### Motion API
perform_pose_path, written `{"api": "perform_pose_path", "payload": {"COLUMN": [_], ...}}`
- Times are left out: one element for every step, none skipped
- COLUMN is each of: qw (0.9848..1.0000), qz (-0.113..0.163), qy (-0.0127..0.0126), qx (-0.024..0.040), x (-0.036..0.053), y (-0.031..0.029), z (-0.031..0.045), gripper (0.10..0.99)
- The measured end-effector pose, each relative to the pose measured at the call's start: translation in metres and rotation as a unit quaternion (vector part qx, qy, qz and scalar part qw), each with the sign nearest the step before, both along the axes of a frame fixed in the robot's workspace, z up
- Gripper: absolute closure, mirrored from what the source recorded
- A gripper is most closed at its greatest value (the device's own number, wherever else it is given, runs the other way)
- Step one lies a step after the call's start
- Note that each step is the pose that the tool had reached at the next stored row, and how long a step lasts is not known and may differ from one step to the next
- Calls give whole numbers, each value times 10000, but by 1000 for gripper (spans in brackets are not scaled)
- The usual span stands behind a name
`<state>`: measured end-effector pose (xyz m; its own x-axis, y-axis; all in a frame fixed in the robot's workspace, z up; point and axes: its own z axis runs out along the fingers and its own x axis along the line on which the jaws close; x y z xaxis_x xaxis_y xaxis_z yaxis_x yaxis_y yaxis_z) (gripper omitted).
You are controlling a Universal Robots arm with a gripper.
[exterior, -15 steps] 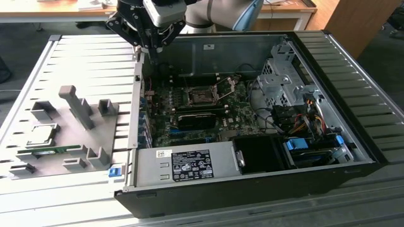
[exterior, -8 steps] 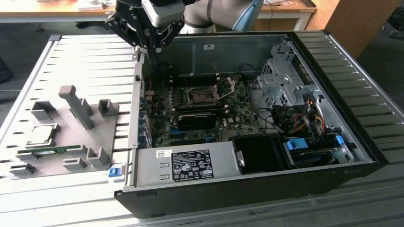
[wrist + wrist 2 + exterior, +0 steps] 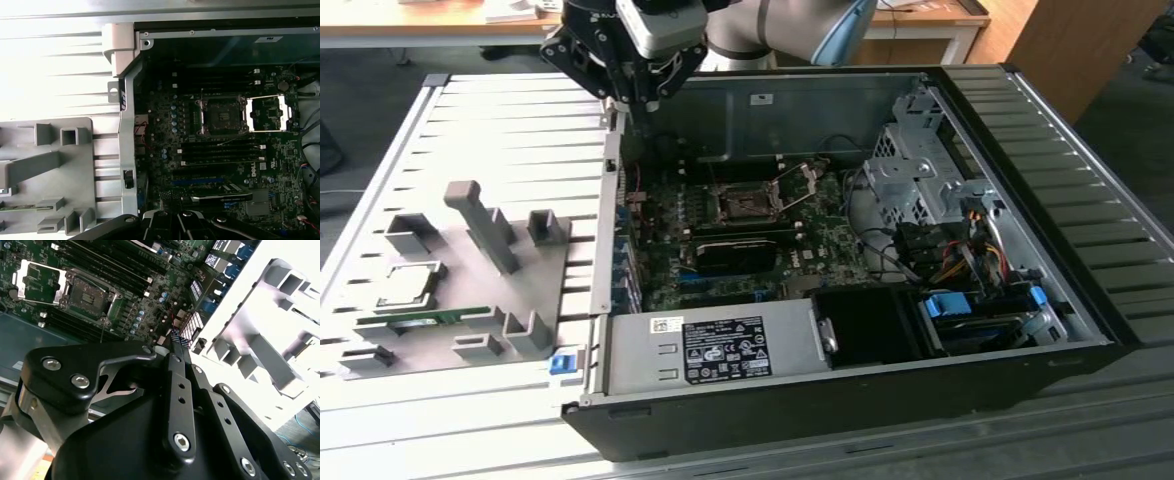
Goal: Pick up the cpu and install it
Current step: 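Reach for the cpu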
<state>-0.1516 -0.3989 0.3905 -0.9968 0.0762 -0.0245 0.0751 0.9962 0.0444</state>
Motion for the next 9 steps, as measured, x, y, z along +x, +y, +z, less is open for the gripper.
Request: {"api": "perform_pose_path", "payload": {"qw": [10000,10000,10000,10000,10000,10000,10000,10000,10000], "qz": [0,0,0,0,0,0,0,0,0], "qy": [0,0,0,0,0,0,0,0,0], "qx": [0,0,0,0,0,0,0,0,0], "x": [-3,-5,-7,-9,-11,-14,-16,-18,-20], "y": [0,0,0,0,0,0,0,0,0], "z": [-1,-1,-2,-2,-3,-3,-4,-4,-5], "gripper": [980,980,980,980,980,980,980,980,980]}}
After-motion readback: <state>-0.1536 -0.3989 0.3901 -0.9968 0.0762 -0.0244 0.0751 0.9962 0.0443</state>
